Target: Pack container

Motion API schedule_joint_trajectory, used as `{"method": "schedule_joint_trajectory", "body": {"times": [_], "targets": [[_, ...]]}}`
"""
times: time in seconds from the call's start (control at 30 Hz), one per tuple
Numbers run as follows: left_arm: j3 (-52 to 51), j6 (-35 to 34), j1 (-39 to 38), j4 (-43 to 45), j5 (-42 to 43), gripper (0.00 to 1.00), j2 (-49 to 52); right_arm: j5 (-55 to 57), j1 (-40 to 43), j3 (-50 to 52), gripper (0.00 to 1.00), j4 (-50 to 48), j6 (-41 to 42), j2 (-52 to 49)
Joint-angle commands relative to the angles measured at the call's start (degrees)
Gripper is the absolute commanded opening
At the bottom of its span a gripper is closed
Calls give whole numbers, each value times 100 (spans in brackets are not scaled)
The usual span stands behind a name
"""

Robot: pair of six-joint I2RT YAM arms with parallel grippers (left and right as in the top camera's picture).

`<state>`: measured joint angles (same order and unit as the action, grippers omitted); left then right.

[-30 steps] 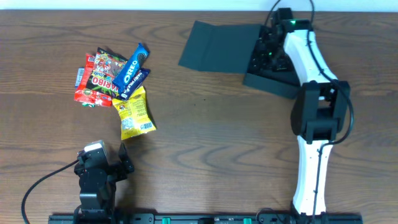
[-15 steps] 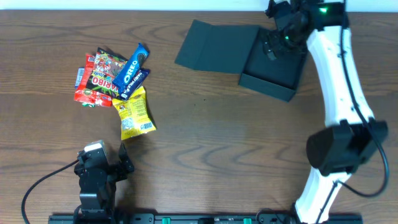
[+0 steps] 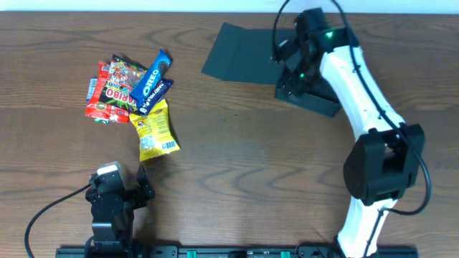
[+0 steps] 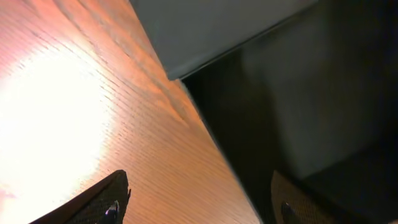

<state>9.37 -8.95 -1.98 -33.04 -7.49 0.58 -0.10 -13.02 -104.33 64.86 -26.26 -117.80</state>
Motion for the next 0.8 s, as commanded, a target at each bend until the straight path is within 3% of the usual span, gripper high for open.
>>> {"method": "schedule_joint_trajectory", "body": {"times": [0.0,0.23,0.37,0.5,0.57,0.77], "targets": [[-68,81,17,9,2,95,-33,367,-57,348,73,-291,-103,-28],[-68,81,17,9,2,95,-33,754,-7,1027,82,-1207,-98,-28],[-68,81,17,9,2,95,-33,710,-4,1316,79,-1484,-101,-31],[-68,81,17,9,2,95,-33,483,-4,1497,58,-1582,-66,-31],[-68,81,17,9,2,95,-33,299,-4,1515,43,-1565,85,-31],[-68,81,17,9,2,95,-33,70,-138,1515,28,-1384,490,-28]]}}
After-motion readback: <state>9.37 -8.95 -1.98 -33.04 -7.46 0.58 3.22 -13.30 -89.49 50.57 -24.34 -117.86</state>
